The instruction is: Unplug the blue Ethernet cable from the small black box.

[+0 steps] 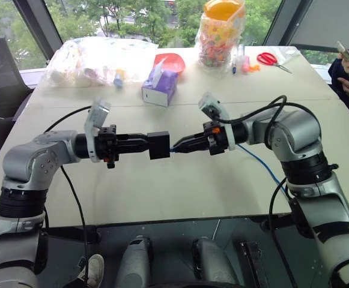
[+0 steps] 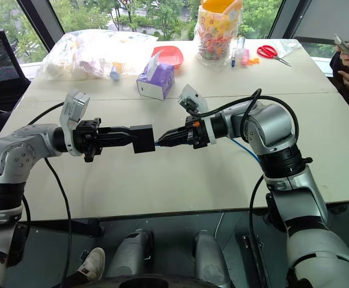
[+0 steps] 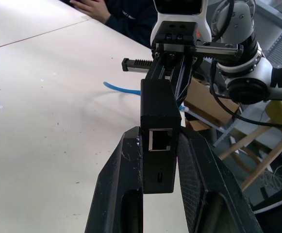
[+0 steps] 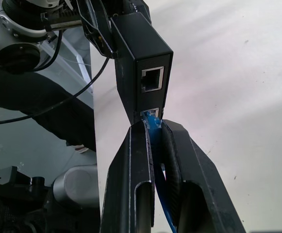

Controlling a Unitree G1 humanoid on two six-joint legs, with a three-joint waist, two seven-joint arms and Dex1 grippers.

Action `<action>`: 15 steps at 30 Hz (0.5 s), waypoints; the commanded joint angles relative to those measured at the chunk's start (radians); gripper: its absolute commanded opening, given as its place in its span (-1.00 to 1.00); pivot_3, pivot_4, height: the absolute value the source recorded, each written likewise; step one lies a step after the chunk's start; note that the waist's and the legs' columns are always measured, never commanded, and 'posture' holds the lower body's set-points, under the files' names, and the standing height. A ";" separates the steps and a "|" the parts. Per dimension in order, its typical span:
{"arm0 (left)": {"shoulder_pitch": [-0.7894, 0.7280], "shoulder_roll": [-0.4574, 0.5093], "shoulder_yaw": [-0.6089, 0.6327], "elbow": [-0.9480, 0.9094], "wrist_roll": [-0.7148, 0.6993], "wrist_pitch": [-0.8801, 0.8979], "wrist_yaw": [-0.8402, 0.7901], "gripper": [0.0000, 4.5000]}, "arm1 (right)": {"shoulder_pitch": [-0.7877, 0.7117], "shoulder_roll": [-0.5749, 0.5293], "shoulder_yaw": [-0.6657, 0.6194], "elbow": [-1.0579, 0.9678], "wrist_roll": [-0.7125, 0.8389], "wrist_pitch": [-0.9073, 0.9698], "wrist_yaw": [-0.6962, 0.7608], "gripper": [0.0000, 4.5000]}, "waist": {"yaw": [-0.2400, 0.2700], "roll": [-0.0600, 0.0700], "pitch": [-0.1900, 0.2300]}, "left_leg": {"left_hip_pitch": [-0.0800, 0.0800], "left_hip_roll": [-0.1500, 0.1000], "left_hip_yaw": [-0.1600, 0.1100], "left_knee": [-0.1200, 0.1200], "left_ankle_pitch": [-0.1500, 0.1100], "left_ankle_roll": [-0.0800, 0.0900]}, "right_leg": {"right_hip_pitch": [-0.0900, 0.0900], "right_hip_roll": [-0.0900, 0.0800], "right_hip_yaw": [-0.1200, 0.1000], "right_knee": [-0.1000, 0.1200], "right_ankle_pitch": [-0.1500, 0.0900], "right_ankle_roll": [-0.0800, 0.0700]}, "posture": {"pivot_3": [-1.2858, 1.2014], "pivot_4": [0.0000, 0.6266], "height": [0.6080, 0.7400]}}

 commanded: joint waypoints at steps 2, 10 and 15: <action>-0.011 0.013 0.034 -0.010 -0.007 -0.030 -0.017 -0.81 | -0.001 -0.019 0.007 -0.036 -0.014 -0.076 0.000 -0.98 | 0.000 0.000 0.000 | 0.000 0.000 0.000 0.000 0.000 0.000 | 0.000 0.000 0.000 0.000 0.000 0.000 | 0.03 -0.52 0.92; -0.009 0.011 0.032 -0.012 -0.006 -0.037 -0.015 -0.81 | 0.020 -0.026 0.017 -0.062 -0.016 -0.124 0.000 0.02 | 0.000 0.000 0.000 | 0.000 0.000 0.000 0.000 0.000 0.000 | 0.000 0.000 0.000 0.000 0.000 0.000 | 0.03 -0.52 0.92; -0.008 0.009 0.032 -0.018 -0.008 -0.036 -0.009 -0.81 | 0.018 -0.032 0.030 -0.061 -0.013 -0.123 0.005 0.20 | 0.001 0.000 0.000 | 0.000 0.000 0.000 0.000 0.000 0.000 | 0.000 0.000 0.000 0.000 0.000 0.000 | 0.03 -0.52 0.92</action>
